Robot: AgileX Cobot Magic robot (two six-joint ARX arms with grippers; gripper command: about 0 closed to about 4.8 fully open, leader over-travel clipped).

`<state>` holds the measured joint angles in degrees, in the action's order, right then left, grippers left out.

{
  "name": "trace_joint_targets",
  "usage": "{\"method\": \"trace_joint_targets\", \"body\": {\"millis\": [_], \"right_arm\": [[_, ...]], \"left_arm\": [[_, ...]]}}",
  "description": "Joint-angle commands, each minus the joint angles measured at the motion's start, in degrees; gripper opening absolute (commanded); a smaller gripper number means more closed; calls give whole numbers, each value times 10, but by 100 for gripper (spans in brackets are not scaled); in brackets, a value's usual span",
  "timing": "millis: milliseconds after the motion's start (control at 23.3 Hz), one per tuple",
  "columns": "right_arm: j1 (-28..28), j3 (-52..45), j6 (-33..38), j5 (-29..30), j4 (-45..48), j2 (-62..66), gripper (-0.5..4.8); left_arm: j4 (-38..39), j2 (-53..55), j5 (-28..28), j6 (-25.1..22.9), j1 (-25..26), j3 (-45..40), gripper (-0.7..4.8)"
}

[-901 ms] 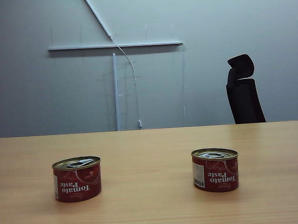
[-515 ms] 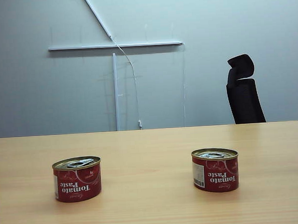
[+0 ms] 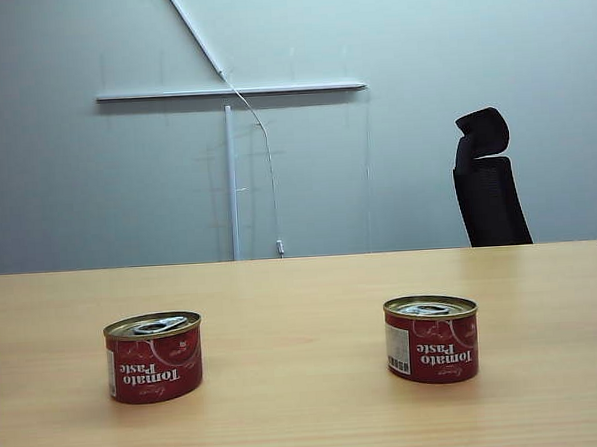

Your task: Stack a can of tomatoes on the right onto the can of tomatoes on the left.

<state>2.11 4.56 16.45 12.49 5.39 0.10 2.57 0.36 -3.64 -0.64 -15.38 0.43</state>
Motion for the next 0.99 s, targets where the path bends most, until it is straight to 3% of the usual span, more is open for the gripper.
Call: {"method": "trace_joint_targets", "body": {"millis": [43, 215, 300, 472, 687, 729, 772, 815, 858, 987], "right_arm": [[9, 35, 0, 4, -52, 1, -5], [37, 71, 0, 31, -150, 1, -5], [57, 73, 1, 31, -185, 2, -5], [94, 77, 1, 27, -189, 37, -5], [151, 117, -52, 28, -188, 230, -5], [167, 135, -87, 28, -185, 292, 35], [174, 144, -103, 29, -183, 319, 108], [180, 152, -116, 29, -184, 343, 244], [188, 163, -129, 29, -184, 373, 479], [213, 193, -157, 27, -181, 466, 479]], "left_arm": [[17, 12, -1, -4, -64, 1, -2], [16, 71, -2, -4, -191, 1, -2], [16, 101, -2, -4, -222, 1, -2], [16, 144, -2, -4, -250, 2, -2], [16, 153, -2, -4, -260, 3, -2], [16, 153, -2, -4, -261, 3, -2], [16, 153, 0, -4, -264, 3, -2], [16, 153, -1, -4, -268, 3, -2], [16, 153, 0, -4, -273, 3, -2], [16, 153, -1, -4, -306, 3, -2]]}}
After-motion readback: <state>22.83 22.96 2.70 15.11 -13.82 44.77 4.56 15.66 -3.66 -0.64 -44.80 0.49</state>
